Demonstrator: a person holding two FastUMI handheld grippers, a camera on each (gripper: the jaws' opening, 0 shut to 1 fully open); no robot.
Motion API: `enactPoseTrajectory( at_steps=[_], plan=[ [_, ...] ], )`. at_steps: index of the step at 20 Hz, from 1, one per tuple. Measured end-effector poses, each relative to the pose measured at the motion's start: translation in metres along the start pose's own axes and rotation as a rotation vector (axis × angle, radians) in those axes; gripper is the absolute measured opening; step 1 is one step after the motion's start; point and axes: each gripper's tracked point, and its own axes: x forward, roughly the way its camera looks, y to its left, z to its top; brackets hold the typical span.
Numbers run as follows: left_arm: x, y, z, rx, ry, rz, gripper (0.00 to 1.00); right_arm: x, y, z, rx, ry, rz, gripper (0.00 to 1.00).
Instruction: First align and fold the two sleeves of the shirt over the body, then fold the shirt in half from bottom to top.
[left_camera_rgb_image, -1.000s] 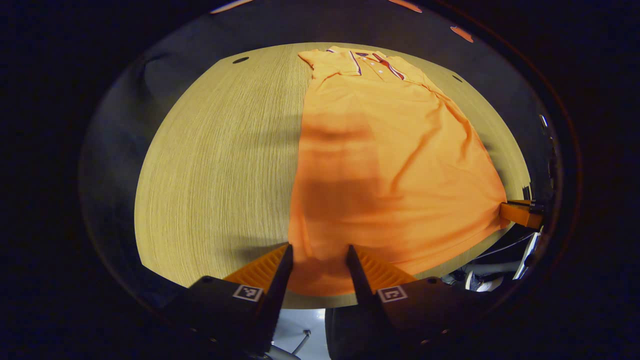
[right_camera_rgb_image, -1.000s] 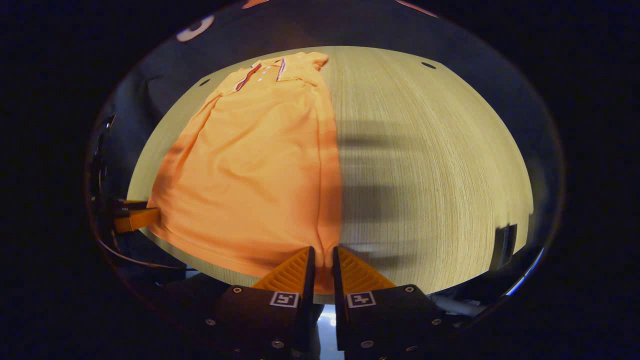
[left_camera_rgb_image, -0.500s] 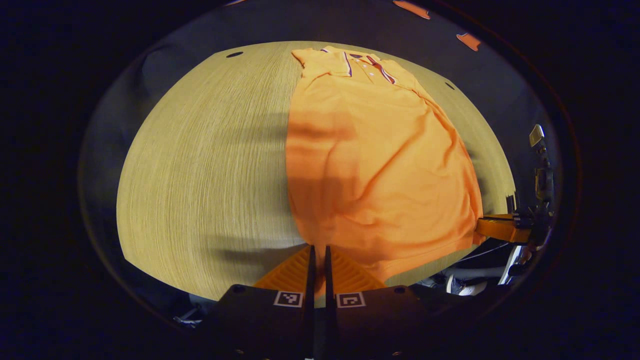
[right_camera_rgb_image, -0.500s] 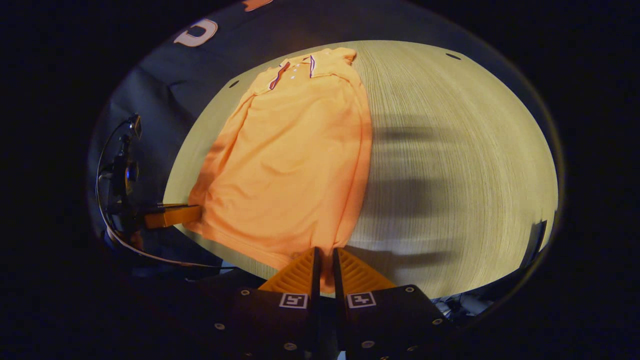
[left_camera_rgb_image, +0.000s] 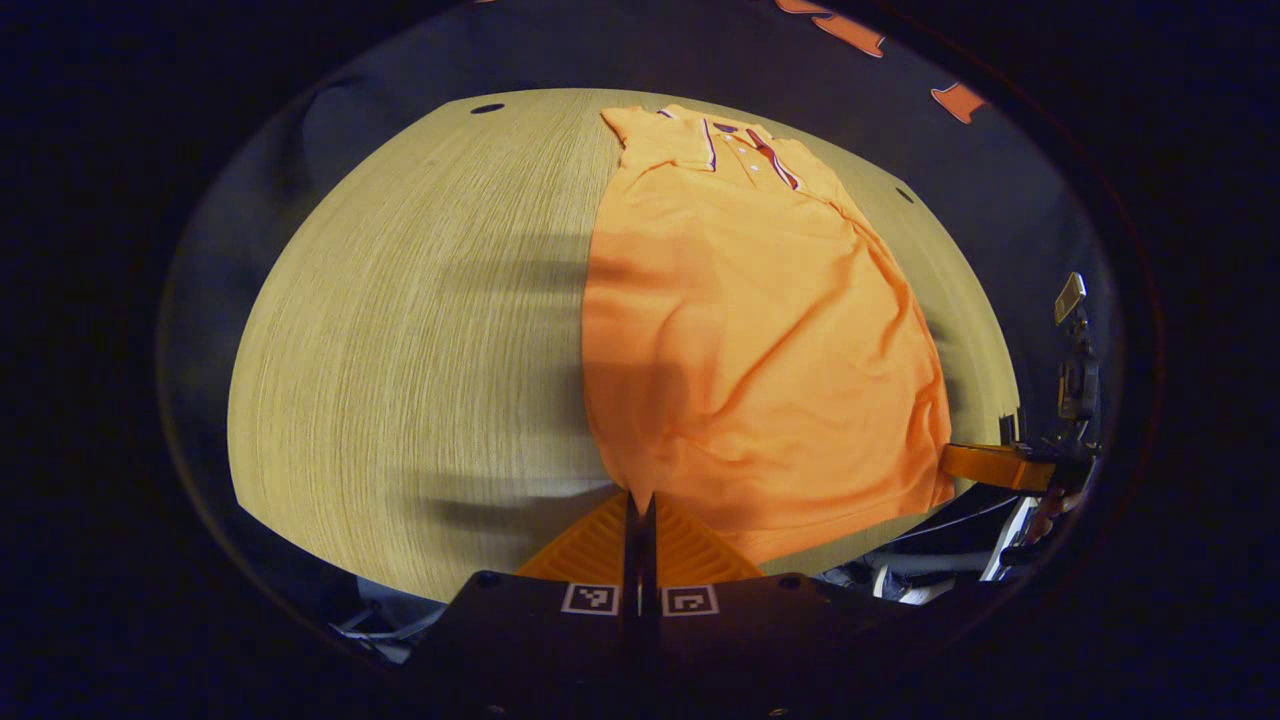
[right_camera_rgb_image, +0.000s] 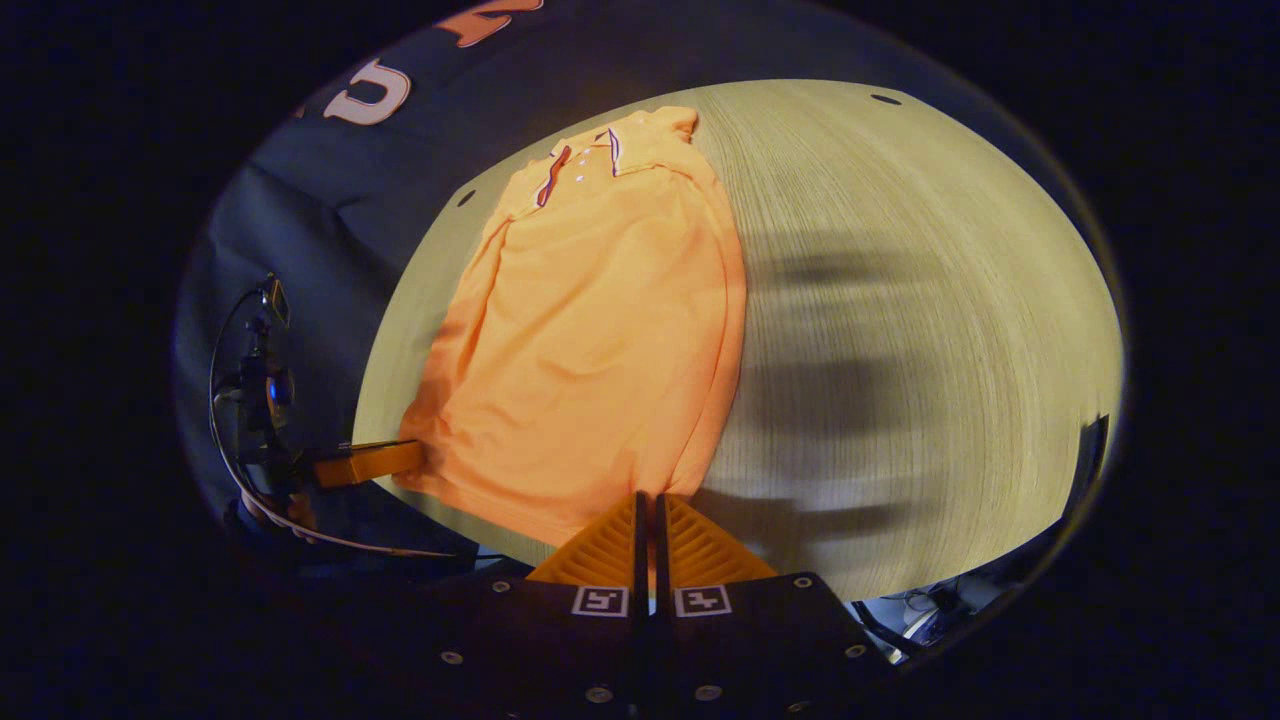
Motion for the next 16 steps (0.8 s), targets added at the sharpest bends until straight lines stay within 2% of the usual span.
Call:
enactPoseTrajectory(
  at_steps=[6, 9, 11, 13, 16],
  plan=[
    [-0.007, 0.001, 0.023, -0.005, -0.048, -0.014, 0.01, 0.001, -0.001, 0.012, 0.109, -0.027, 0.045, 0.01],
    [-0.003, 0.005, 0.021, 0.012, -0.035, -0.005, 0.01, -0.002, -0.010, 0.007, 0.031, -0.020, -0.002, 0.01],
    [-0.002, 0.005, 0.021, 0.011, -0.028, -0.007, 0.01, -0.010, -0.003, 0.011, 0.014, -0.068, 0.004, 0.01],
    [-0.001, 0.006, 0.022, 0.014, -0.024, -0.010, 0.01, -0.013, 0.011, 0.001, -0.009, -0.037, 0.037, 0.01],
    [0.002, 0.008, 0.025, 0.028, -0.017, -0.004, 0.01, -0.010, -0.018, -0.007, -0.110, -0.027, -0.112, 0.01]
  ],
)
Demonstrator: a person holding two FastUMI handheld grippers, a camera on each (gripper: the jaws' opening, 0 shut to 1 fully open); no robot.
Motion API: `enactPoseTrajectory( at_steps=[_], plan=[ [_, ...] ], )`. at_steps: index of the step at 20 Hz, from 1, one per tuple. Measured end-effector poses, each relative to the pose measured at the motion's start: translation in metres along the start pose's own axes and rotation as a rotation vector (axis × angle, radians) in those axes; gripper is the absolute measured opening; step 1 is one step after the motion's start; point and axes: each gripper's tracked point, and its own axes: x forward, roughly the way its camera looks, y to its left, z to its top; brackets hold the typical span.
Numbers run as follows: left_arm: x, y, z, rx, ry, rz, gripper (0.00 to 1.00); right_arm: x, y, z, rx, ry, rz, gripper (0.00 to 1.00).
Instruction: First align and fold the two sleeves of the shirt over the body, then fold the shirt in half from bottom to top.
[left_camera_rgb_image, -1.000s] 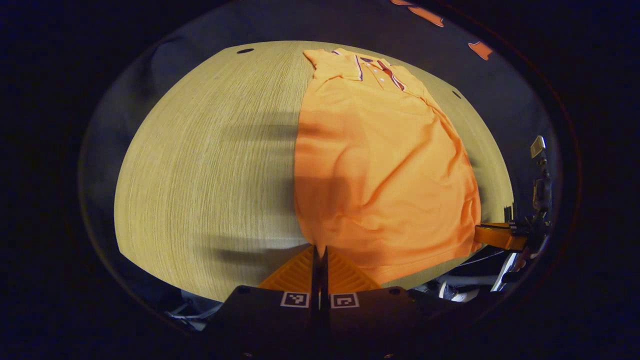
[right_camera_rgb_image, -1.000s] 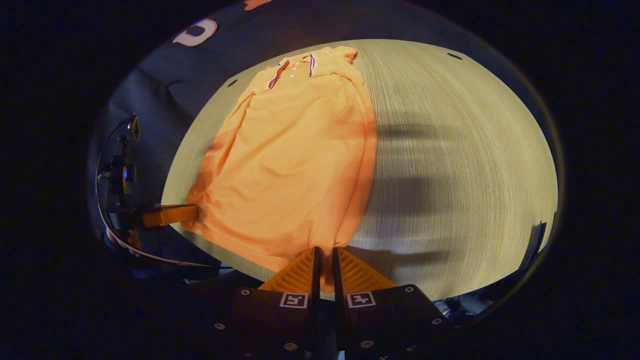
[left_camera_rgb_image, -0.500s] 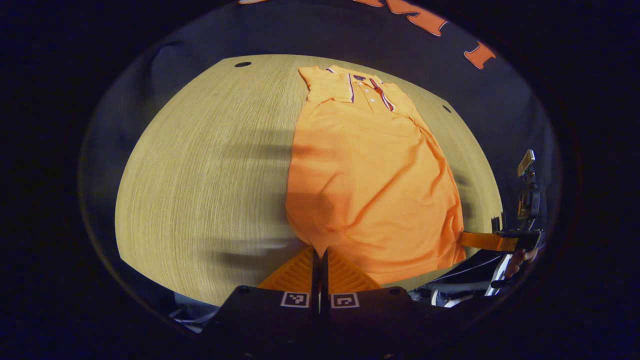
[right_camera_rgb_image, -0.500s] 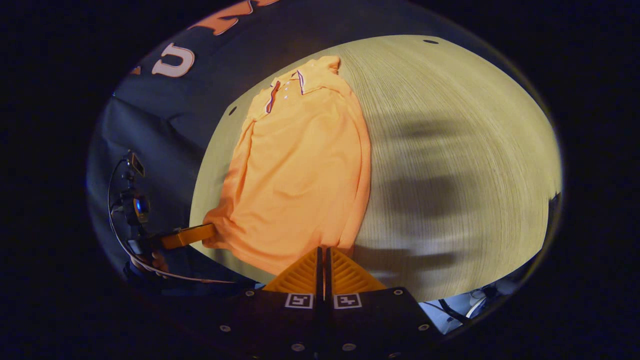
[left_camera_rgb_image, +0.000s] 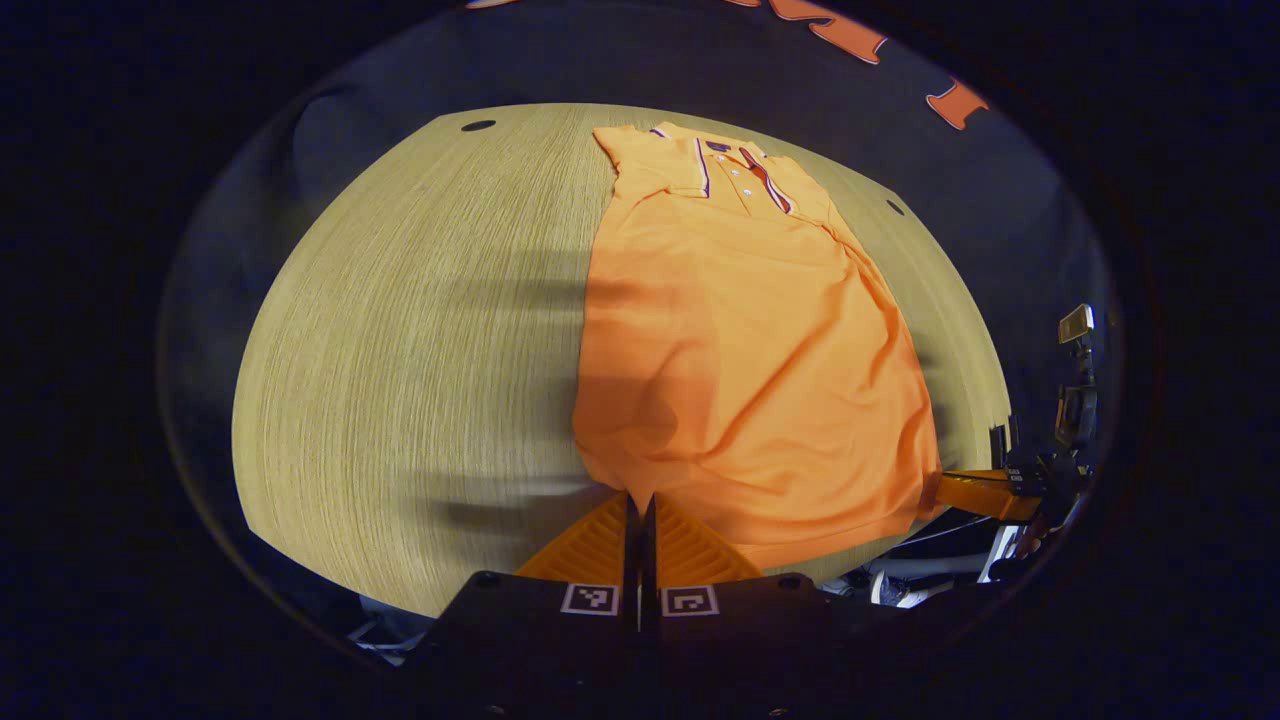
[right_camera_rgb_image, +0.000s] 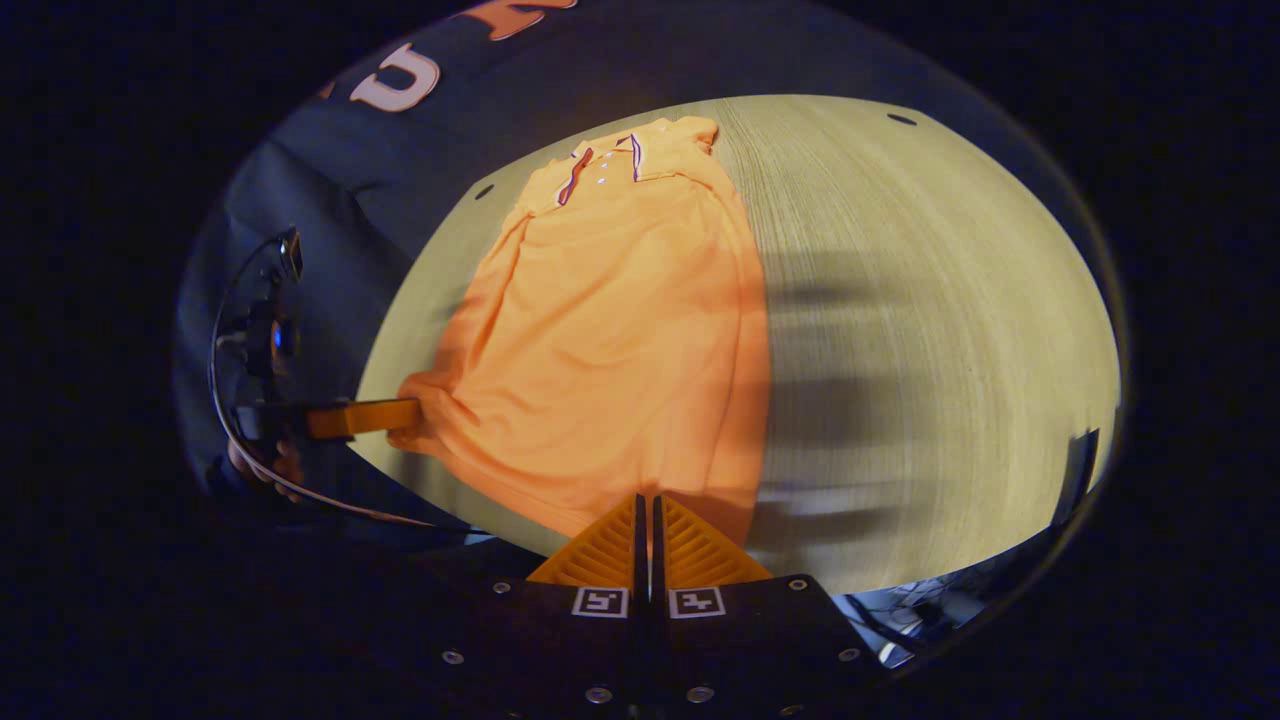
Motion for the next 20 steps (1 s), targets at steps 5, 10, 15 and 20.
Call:
enactPoseTrajectory(
  at_steps=[5, 10, 15, 20],
  plan=[
    [0.003, 0.004, -0.003, 0.003, 0.013, 0.006, 0.01, -0.003, 0.003, 0.000, 0.024, -0.008, -0.013, 0.46],
    [0.004, 0.008, -0.004, -0.012, 0.016, 0.012, 0.01, 0.003, -0.012, -0.004, -0.008, -0.002, -0.104, 0.94],
    [0.004, 0.009, -0.006, -0.019, 0.019, 0.010, 0.01, 0.009, -0.026, -0.004, 0.028, 0.008, -0.249, 0.62],
    [0.002, 0.015, -0.004, -0.010, 0.013, 0.023, 0.01, 0.013, 0.020, -0.001, 0.112, -0.005, -0.042, 0.05]
  ],
)
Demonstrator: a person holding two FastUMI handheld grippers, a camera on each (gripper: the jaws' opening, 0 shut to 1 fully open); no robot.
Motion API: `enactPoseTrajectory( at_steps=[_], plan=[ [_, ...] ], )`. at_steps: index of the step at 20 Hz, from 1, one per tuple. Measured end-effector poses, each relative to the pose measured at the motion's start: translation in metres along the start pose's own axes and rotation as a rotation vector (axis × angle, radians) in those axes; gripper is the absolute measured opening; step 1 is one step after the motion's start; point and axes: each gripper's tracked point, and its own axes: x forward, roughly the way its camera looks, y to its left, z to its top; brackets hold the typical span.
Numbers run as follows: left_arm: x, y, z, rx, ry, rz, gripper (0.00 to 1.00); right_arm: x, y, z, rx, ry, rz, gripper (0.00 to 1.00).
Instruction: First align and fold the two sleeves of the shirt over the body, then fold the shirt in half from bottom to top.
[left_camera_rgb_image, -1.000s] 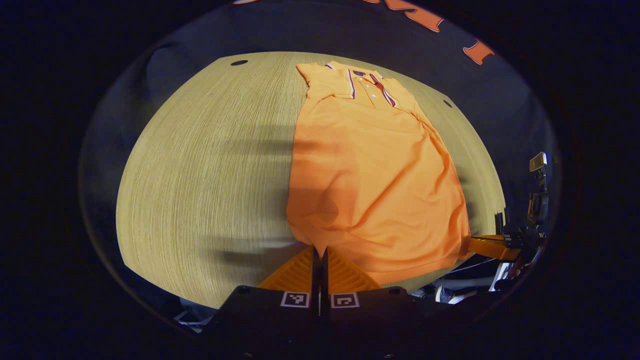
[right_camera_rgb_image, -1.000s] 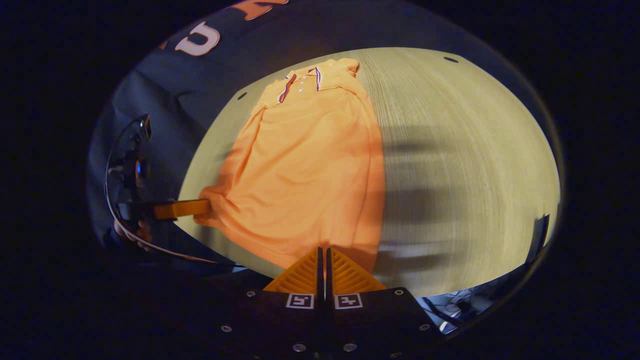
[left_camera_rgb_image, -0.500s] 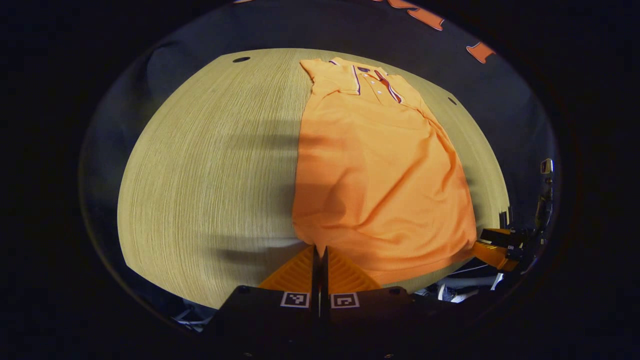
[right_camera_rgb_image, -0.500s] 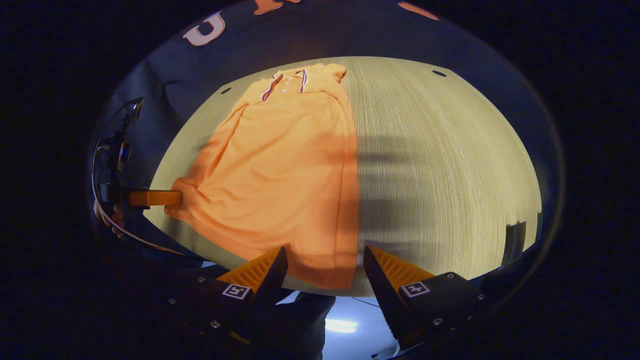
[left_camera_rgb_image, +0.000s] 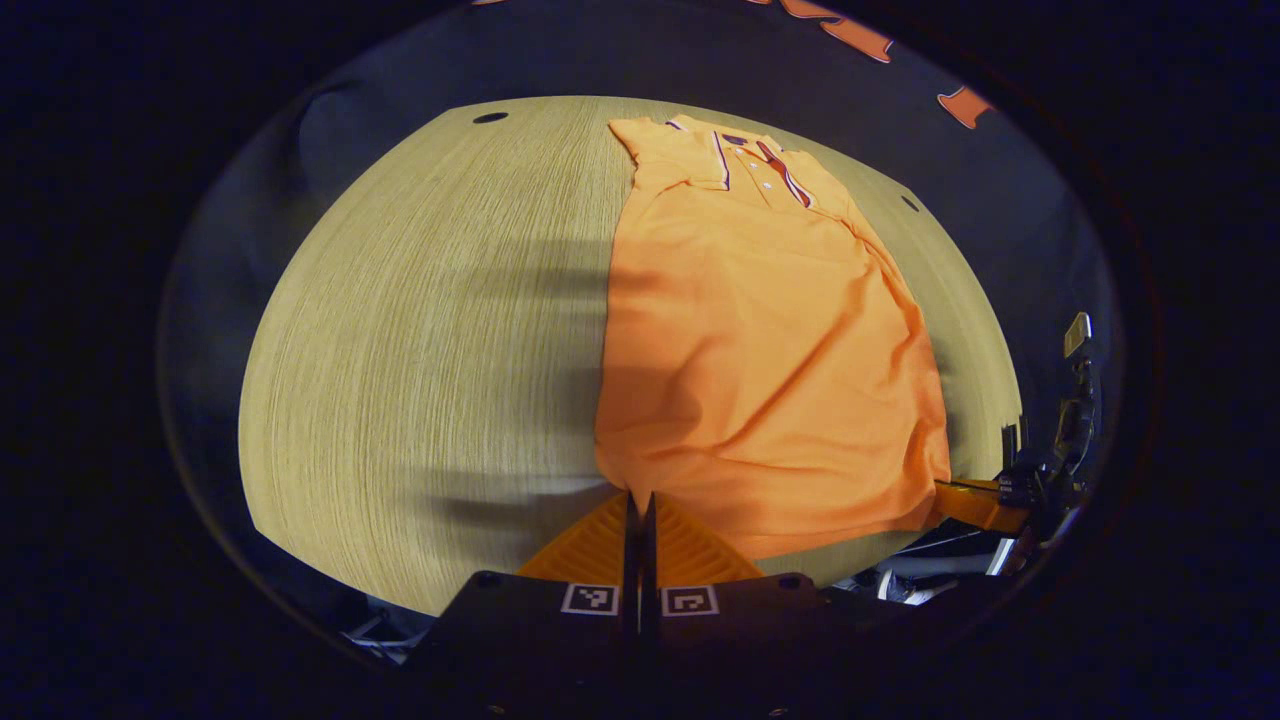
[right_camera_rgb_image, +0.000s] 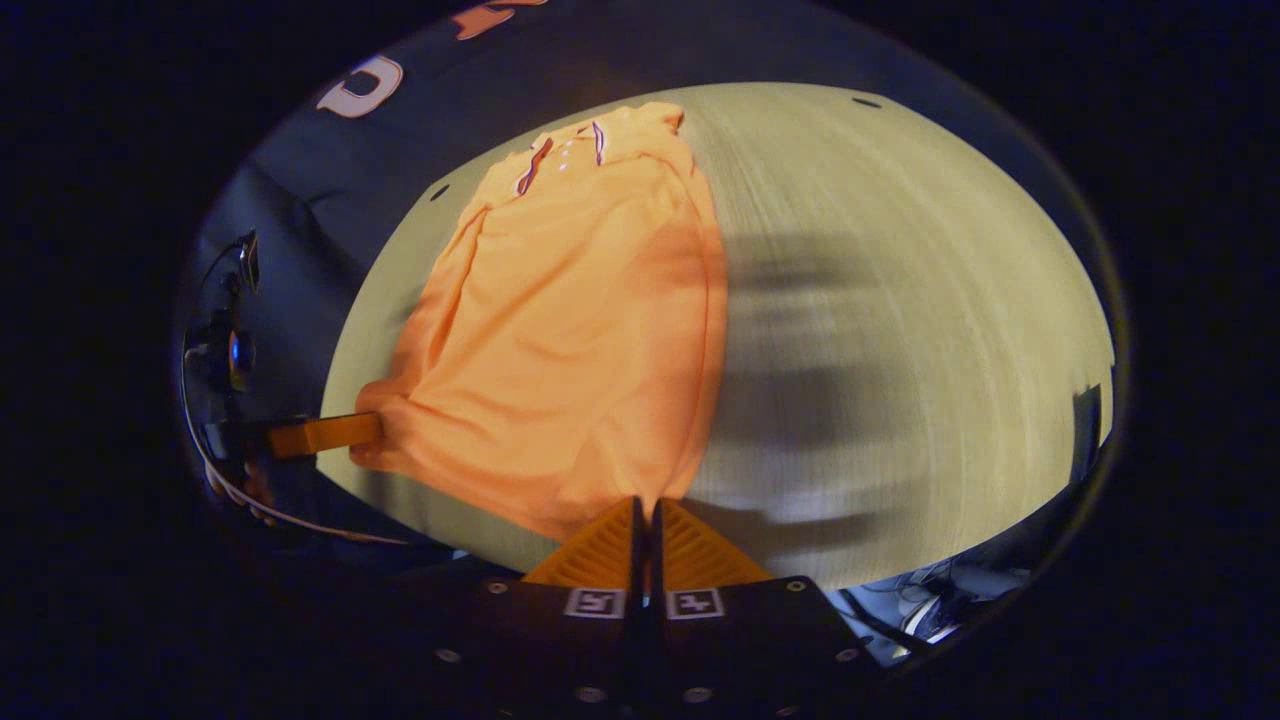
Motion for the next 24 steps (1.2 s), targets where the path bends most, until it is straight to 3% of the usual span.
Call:
enactPoseTrajectory(
  at_steps=[3, 12, 17, 24],
  plan=[
    [-0.002, 0.000, 0.007, -0.012, -0.012, -0.014, 0.01, -0.004, 0.008, 0.025, 0.003, -0.042, 0.020, 0.05],
    [-0.015, -0.018, 0.067, 0.036, -0.117, -0.073, 0.01, -0.023, 0.033, 0.115, 0.089, -0.196, 0.202, 0.04],
    [-0.024, -0.028, 0.123, 0.078, -0.196, -0.108, 0.01, -0.030, 0.037, 0.170, 0.108, -0.275, 0.223, 0.04],
    [-0.020, -0.027, 0.211, 0.107, -0.276, -0.140, 0.01, -0.030, 0.033, 0.249, 0.082, -0.332, 0.174, 0.04]
  ],
)
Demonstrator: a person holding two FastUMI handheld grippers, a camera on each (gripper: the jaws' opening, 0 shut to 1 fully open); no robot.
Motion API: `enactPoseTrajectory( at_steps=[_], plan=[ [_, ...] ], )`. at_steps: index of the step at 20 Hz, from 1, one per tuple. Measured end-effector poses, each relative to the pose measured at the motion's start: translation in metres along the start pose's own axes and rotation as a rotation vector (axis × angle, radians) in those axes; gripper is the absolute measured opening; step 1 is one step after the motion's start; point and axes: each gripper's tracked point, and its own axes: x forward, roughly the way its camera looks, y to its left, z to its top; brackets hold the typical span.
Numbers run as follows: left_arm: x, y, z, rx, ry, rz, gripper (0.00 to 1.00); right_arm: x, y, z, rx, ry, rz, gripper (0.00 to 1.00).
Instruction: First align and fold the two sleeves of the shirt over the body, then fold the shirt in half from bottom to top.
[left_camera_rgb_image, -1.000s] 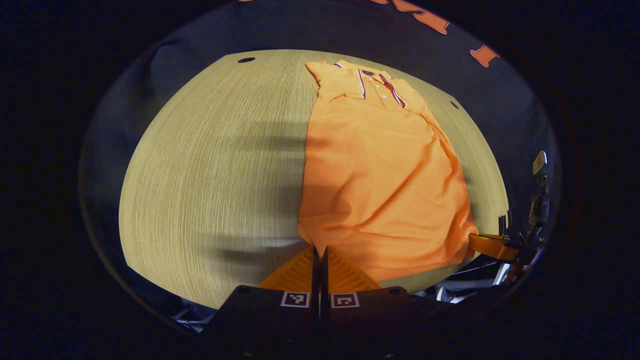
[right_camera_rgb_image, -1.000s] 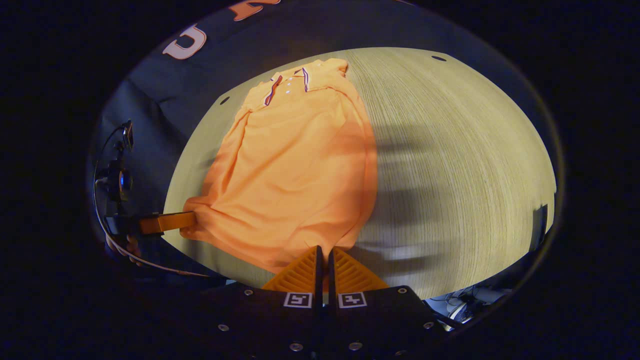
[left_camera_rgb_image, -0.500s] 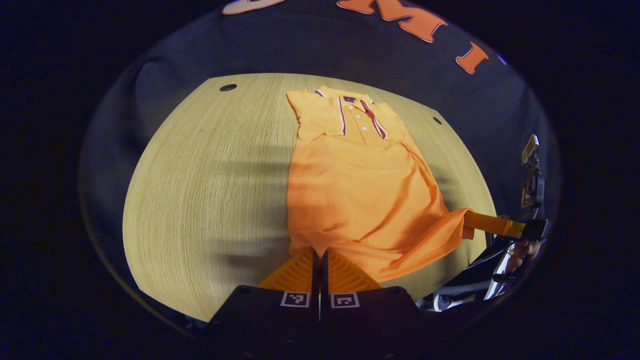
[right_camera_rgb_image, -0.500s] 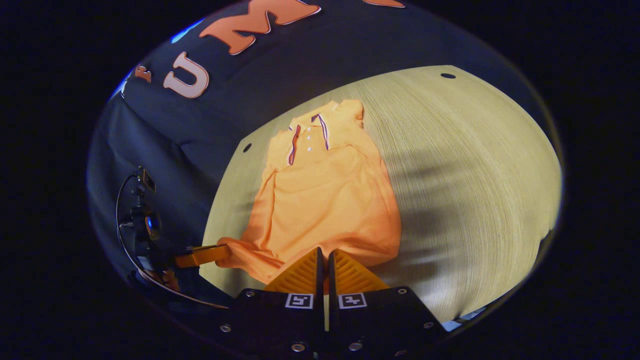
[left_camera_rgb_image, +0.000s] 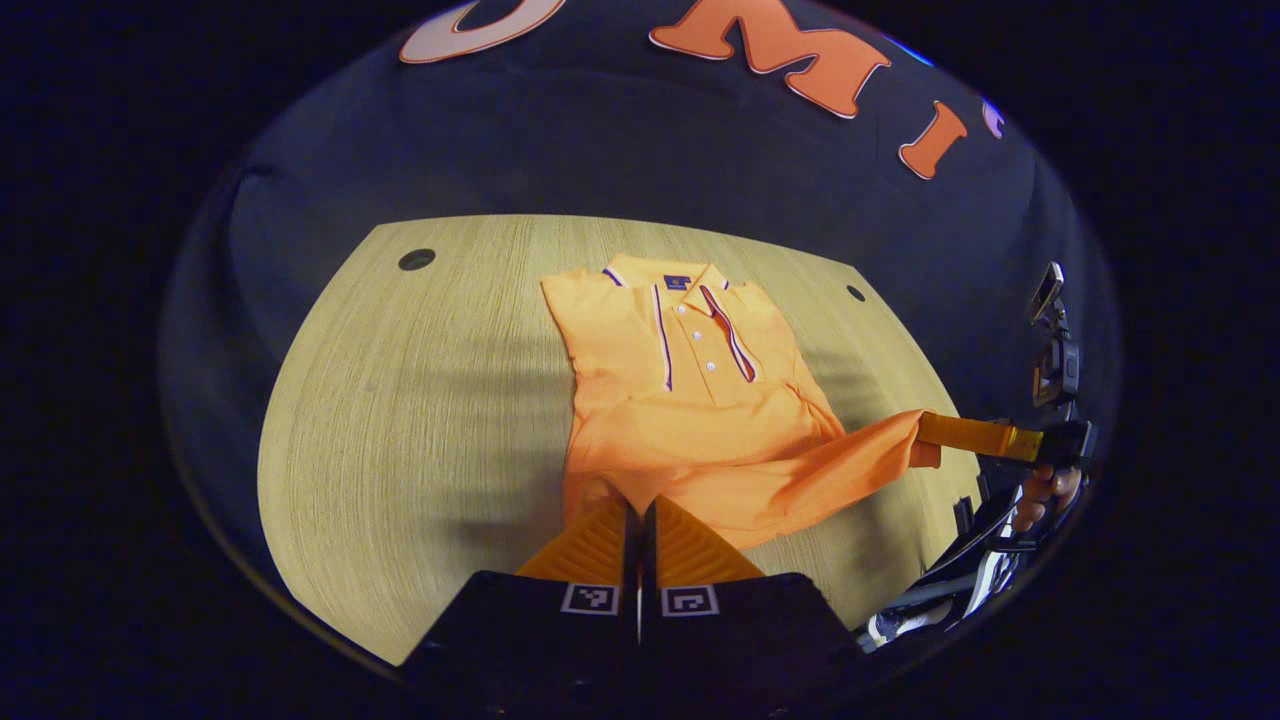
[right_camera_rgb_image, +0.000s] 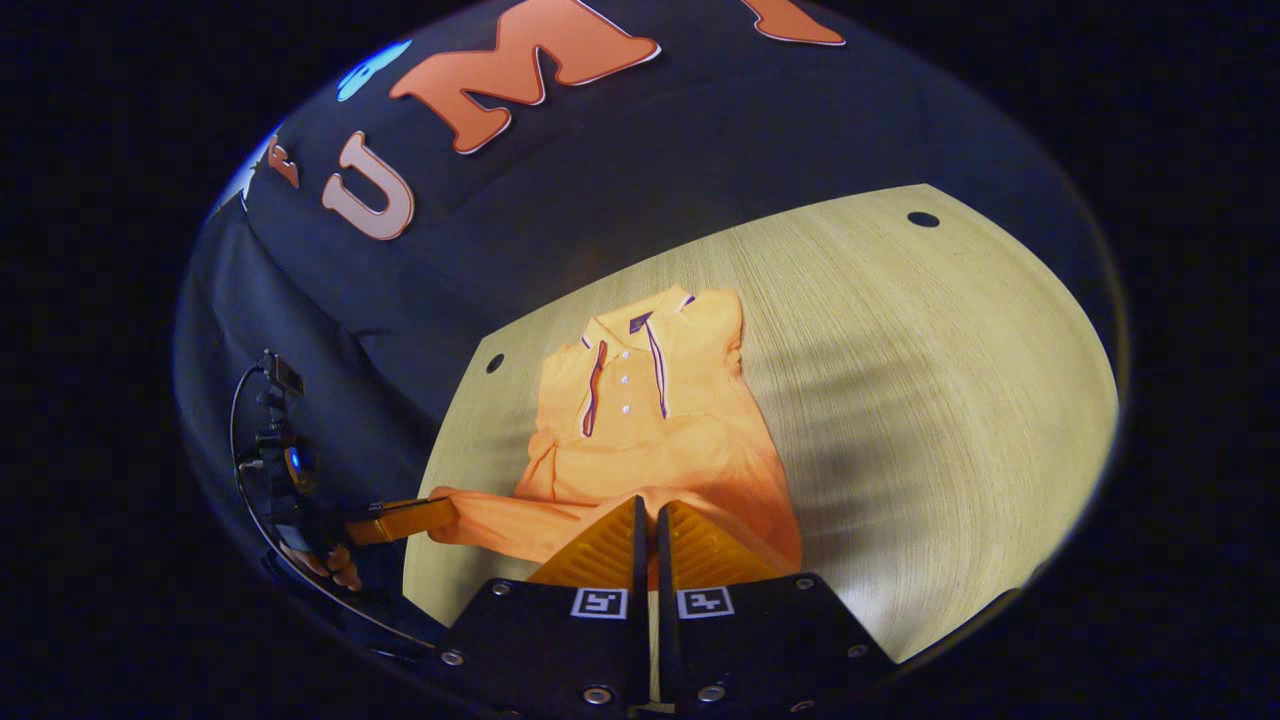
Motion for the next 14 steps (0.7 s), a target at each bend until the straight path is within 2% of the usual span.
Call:
enactPoseTrajectory(
  at_steps=[6, 14],
  plan=[
    [0.031, 0.009, 0.070, 0.033, -0.047, -0.024, 0.01, 0.039, 0.011, 0.062, -0.042, -0.037, -0.022, 0.04],
    [0.090, 0.033, 0.134, 0.084, -0.064, -0.050, 0.01, 0.092, 0.003, 0.131, -0.039, -0.064, -0.107, 0.04]
  ],
)
